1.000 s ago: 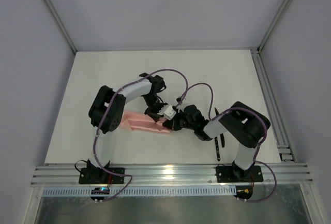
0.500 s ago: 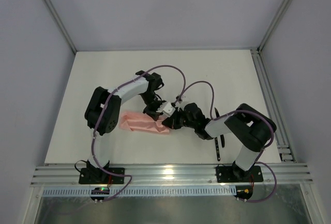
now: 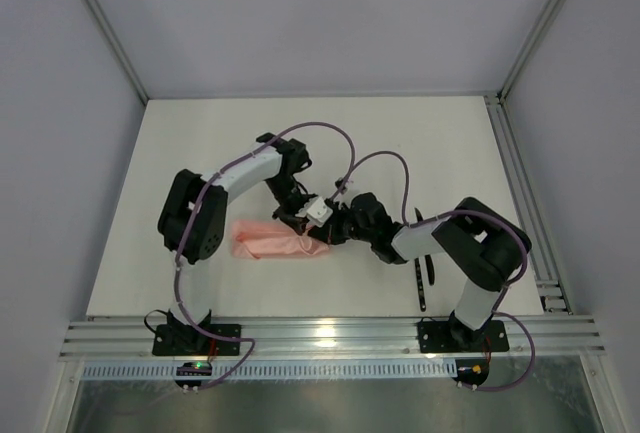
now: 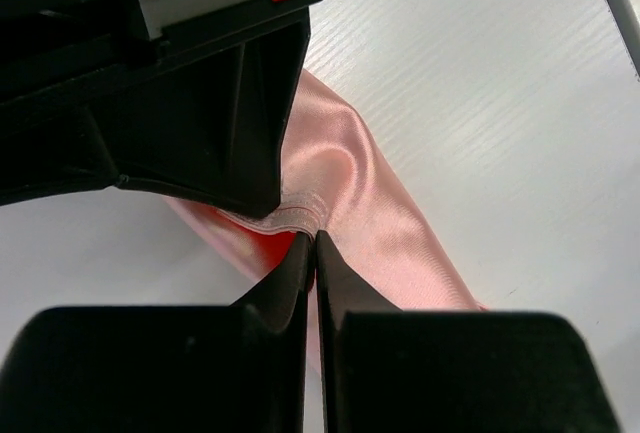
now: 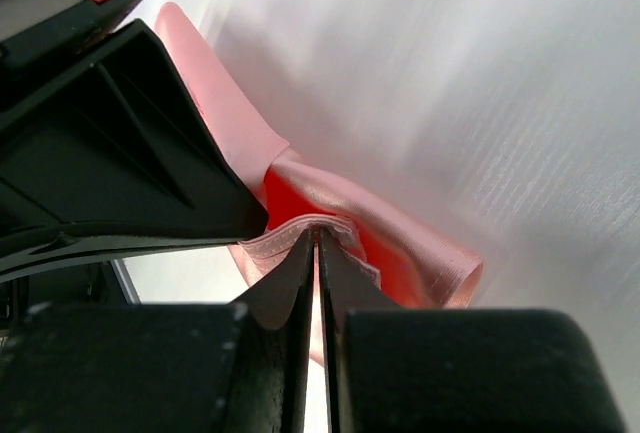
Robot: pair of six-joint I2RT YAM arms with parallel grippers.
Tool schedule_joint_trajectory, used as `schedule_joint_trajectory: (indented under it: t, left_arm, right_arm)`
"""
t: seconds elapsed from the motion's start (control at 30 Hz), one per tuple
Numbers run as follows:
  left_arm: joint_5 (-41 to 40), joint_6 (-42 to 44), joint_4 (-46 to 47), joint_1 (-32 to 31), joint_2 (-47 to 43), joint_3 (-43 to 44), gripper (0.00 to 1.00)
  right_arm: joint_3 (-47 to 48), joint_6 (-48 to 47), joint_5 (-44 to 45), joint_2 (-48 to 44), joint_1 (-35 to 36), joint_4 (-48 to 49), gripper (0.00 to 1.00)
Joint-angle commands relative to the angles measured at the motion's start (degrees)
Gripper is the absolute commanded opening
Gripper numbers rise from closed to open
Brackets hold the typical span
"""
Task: Fold the napkin into a case and place the utensils inside
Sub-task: Stuff the top corner of the square-folded napkin into the folded napkin.
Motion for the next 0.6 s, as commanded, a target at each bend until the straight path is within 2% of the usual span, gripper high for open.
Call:
schedule_joint_trajectory:
  t: [0.0, 0.33, 0.5, 0.57]
  left_arm:
    - [5.0, 3.5, -5.4, 0.6, -2.5, 2.3, 0.0]
    - [9.0, 5.9, -5.2, 2.3, -4.0, 2.3, 0.0]
    - [9.6, 4.9, -3.8, 3.5, -4.2, 1.6, 0.0]
    - [10.5, 5.0, -4.3, 3.7, -4.4, 1.7, 0.0]
  right_arm:
    - [1.5, -0.8, -0.2, 1.8, -0.4, -0.5, 0.07]
    - [5.1, -2.2, -11.3, 7.2, 0.1, 3.7, 0.07]
    - [1.7, -3.4, -17.2, 7.6, 0.7, 13.3, 0.08]
    - [1.7, -3.7, -17.1, 8.8, 0.9, 13.8, 0.08]
